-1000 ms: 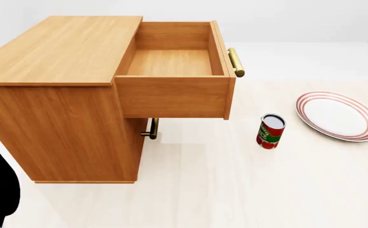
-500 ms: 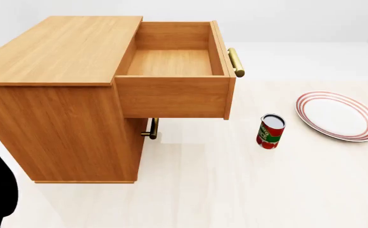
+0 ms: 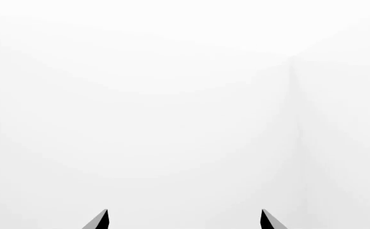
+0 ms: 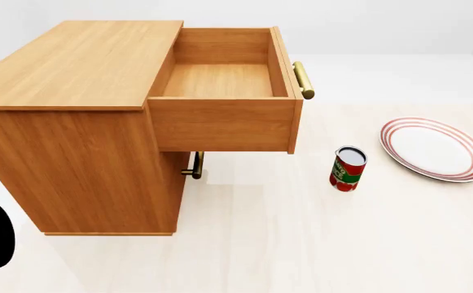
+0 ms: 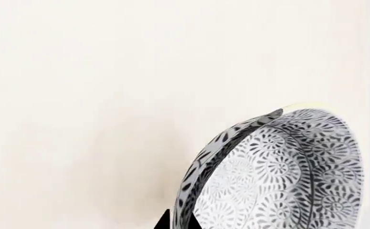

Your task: Put the bowl in the top drawer of the cabinet.

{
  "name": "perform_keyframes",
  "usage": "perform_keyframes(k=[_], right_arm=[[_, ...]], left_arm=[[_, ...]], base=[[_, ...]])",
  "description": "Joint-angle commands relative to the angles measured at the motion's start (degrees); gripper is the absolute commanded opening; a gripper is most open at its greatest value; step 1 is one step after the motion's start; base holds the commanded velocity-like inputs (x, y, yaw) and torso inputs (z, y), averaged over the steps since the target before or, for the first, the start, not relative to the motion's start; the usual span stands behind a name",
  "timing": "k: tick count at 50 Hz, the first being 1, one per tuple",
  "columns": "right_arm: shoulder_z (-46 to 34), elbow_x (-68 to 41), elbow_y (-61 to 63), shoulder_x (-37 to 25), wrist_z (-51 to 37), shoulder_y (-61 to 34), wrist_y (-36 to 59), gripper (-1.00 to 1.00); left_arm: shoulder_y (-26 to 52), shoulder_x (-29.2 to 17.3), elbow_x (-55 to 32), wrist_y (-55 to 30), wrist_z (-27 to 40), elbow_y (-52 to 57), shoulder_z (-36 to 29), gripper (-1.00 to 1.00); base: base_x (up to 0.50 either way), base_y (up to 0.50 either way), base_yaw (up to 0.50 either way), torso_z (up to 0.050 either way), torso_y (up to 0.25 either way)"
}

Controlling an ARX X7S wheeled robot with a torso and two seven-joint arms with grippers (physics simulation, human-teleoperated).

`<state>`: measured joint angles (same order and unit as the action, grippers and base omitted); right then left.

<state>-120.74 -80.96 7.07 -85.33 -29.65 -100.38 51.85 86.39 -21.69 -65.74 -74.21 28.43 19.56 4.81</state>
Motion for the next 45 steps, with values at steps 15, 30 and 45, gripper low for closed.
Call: perform_keyframes(k=[15,30,45], right_arm=[[12.3,35.0,19.1,3.8,45.9,-34.6,38.1,-1.00],[23.1,73.8,-0.9,26.9,93.6,-34.4,17.7,-1.00],[34.9,73.2,-24.4,42.4,101.7,-29.7,-6.2,-1.00]], left_arm=[[8.2,-2.2,-29.3,-12.4,19.4,-9.5,7.1,1.00],[13.1,-6.0,-34.6,-11.2,23.0,-13.0,2.7,1.00],[13.3,-6.9,-29.1,-8.5,18.4,-12.4,1.5,1.00]], base=[[0.00,0.00,0.00,0.000,0.000],[0.00,0.00,0.00,0.000,0.000],[0.00,0.00,0.00,0.000,0.001]])
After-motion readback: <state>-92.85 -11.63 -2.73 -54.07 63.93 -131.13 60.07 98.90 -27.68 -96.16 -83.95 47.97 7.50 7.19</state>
